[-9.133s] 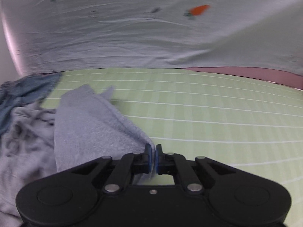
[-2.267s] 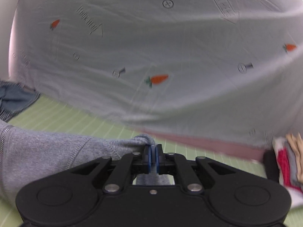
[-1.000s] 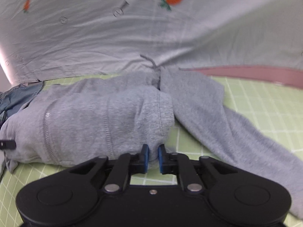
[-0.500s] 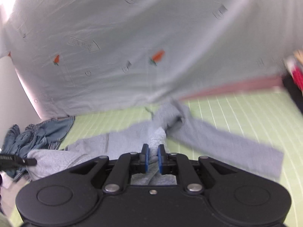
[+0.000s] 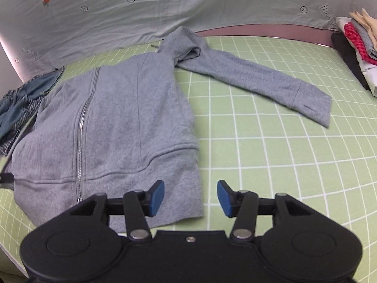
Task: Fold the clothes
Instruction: 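Grasp the hoodie cuff with the left gripper and pull it outward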
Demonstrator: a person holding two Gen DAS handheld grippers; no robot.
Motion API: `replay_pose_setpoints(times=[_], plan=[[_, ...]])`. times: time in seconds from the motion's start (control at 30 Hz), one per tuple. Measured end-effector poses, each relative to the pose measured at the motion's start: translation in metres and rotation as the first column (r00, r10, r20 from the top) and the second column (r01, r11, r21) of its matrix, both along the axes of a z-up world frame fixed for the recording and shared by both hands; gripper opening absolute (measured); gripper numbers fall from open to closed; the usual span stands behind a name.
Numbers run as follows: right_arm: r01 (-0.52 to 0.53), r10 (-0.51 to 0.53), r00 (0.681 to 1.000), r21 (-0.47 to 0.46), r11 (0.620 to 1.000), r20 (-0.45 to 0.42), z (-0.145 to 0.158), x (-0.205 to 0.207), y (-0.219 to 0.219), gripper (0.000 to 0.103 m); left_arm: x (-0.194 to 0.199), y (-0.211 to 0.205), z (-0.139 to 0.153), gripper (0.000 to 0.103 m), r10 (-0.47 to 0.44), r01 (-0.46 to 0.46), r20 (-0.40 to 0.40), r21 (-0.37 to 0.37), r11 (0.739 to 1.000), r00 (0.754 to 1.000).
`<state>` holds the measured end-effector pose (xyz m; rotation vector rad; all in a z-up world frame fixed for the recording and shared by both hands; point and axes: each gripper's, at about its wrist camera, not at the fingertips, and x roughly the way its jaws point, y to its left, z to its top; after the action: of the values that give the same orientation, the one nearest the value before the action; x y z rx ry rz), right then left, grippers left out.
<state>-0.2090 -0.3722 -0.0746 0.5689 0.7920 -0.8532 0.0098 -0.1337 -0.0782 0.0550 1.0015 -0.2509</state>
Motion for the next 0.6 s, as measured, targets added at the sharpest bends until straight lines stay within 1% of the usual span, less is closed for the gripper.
replay_pose_setpoints(times=[0.07, 0.13, 0.2, 0.23, 0.27, 0.3, 0.33, 0.37, 0.47, 0.5, 0.6], plan=[[0.004, -0.004, 1.0, -0.002, 1.0, -0.008, -0.003, 0.004, 0.001, 0.063, 0.005, 0.002, -0.002, 0.069, 0.009, -0.009, 0.0, 0.035, 0.999, 1.0], [0.013, -0.013, 1.0, -0.002, 1.0, -0.018, -0.006, 0.008, 0.001, 0.068, 0.013, 0.006, -0.008, 0.069, 0.032, -0.031, -0.016, 0.088, 0.996, 0.999], [0.027, -0.027, 0.999, -0.001, 1.0, -0.028, -0.008, 0.012, -0.001, 0.069, 0.02, 0.014, -0.015, 0.066, 0.049, -0.044, -0.038, 0.123, 0.991, 0.998], [0.036, -0.036, 0.999, -0.001, 0.999, -0.033, -0.01, 0.015, -0.003, 0.07, 0.024, 0.02, -0.019, 0.065, 0.056, -0.049, -0.052, 0.126, 0.991, 0.997], [0.044, -0.044, 0.998, 0.0, 0.999, -0.036, -0.011, 0.017, -0.005, 0.071, 0.028, 0.026, -0.023, 0.053, 0.063, -0.054, -0.067, 0.126, 0.99, 0.996], [0.053, -0.053, 0.998, 0.002, 0.999, -0.039, -0.012, 0.019, -0.007, 0.071, 0.033, 0.032, -0.026, 0.033, 0.071, -0.06, -0.087, 0.122, 0.991, 0.994], [0.063, -0.063, 0.997, 0.004, 0.998, -0.044, -0.014, 0.021, -0.009, 0.071, 0.037, 0.037, -0.029, 0.023, 0.076, -0.064, -0.099, 0.119, 0.991, 0.992], [0.073, -0.073, 0.996, 0.005, 0.997, -0.049, -0.015, 0.023, -0.011, 0.071, 0.041, 0.042, -0.031, 0.017, 0.082, -0.068, -0.11, 0.118, 0.991, 0.991], [0.1, -0.1, 0.994, 0.004, 0.995, -0.055, -0.017, 0.029, -0.012, 0.071, 0.051, 0.054, -0.03, 0.007, 0.073, -0.064, -0.1, 0.09, 0.994, 0.992], [0.109, -0.108, 0.993, 0.005, 0.994, -0.055, -0.017, 0.031, -0.012, 0.071, 0.055, 0.057, -0.029, 0.006, 0.074, -0.066, -0.093, 0.085, 0.994, 0.993], [0.138, -0.137, 0.988, 0.007, 0.99, -0.07, -0.021, 0.037, -0.011, 0.071, 0.072, 0.074, -0.025, 0.004, 0.117, -0.112, -0.063, 0.084, 0.99, 0.991]])
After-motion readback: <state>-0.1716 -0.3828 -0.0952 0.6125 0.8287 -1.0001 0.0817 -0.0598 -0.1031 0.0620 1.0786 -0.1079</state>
